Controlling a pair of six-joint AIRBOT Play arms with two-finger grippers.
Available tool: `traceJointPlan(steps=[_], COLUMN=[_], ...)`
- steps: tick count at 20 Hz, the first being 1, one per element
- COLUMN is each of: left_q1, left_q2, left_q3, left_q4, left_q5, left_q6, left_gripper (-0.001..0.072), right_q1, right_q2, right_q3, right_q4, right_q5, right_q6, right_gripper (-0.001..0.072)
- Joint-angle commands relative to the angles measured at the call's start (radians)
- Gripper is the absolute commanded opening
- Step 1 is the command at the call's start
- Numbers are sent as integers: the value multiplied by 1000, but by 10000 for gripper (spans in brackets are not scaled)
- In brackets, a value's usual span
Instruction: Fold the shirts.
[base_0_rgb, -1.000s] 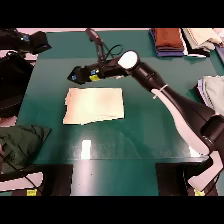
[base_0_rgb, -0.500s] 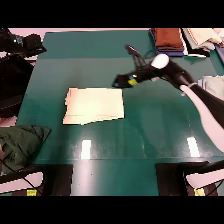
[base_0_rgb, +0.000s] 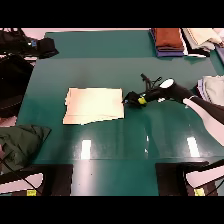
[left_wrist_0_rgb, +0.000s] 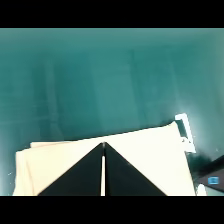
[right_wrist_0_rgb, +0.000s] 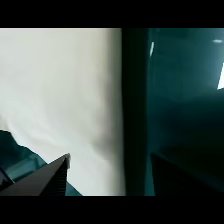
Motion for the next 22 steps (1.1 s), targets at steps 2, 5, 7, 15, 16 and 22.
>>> traceJointPlan(steps=[2,5,7,15,16,22], left_q1=[-70,-88,-98,-231,-249,-311], left_q2=[-10,-11,-11,-12,-12,-12], left_q3=[-2,-2,-2,-2,-2,-2], left_q4=[2,0,-2,8,8,5], left_q5=[44,44,40,79,90,104], left_q6=[-1,-2,-8,0,0,-5], left_gripper=[26,26,26,26,25,26], right_q1=[110,160,163,-202,-279,-720], right_q2=[-104,-173,-195,-20,8,68], right_q3=[54,181,259,525,549,655], right_q4=[151,146,126,-380,-428,-481], right_q5=[-70,-94,-107,59,90,203], right_q6=[-59,-59,-60,89,98,100], right_gripper=[533,287,19,16,16,17])
